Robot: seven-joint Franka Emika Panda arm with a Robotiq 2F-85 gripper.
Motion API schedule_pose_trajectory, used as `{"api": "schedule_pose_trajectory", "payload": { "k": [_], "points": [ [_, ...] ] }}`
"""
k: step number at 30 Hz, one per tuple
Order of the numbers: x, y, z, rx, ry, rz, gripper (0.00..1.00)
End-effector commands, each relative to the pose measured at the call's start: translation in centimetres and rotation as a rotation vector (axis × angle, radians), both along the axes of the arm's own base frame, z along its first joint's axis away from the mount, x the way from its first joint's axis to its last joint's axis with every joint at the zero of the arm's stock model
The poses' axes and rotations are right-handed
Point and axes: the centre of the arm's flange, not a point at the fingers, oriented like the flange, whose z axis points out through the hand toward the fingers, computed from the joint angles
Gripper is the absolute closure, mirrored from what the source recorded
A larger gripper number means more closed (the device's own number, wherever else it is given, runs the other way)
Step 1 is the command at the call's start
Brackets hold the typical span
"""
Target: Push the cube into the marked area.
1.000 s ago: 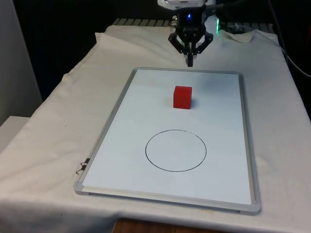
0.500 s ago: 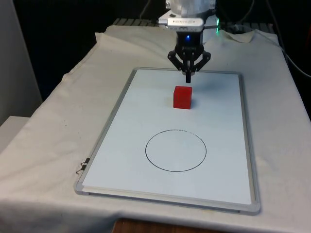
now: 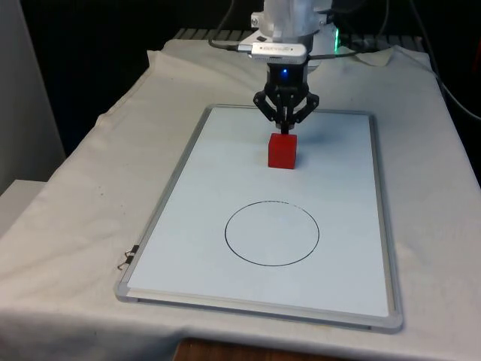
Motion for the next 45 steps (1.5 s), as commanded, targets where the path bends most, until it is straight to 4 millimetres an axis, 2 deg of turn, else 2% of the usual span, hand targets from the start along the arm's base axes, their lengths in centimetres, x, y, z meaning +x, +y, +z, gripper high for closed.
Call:
{"api": "schedule_pose_trajectory", "payload": {
  "k": [1, 14, 16, 23, 24, 32, 34, 45],
  "points": [
    [0.0, -0.3, 0.1, 0.002, -0.006, 0.002, 1.00],
    [0.7, -1.0, 0.2, -0.008, -0.012, 0.024, 1.00],
    [1.7, -1.0, 0.1, -0.008, -0.021, 0.041, 1.00],
    [3.2, -1.1, -0.2, -0.011, -0.030, 0.062, 1.00],
    [2.9, -1.1, -0.2, -0.017, -0.027, 0.056, 1.00],
    [5.3, -1.4, -0.5, -0.018, -0.043, 0.086, 1.00],
    [5.3, -1.5, -0.5, -0.028, -0.044, 0.083, 1.00],
    [6.1, -0.9, 0.7, -0.002, -0.056, 0.085, 1.00]
  ]
}}
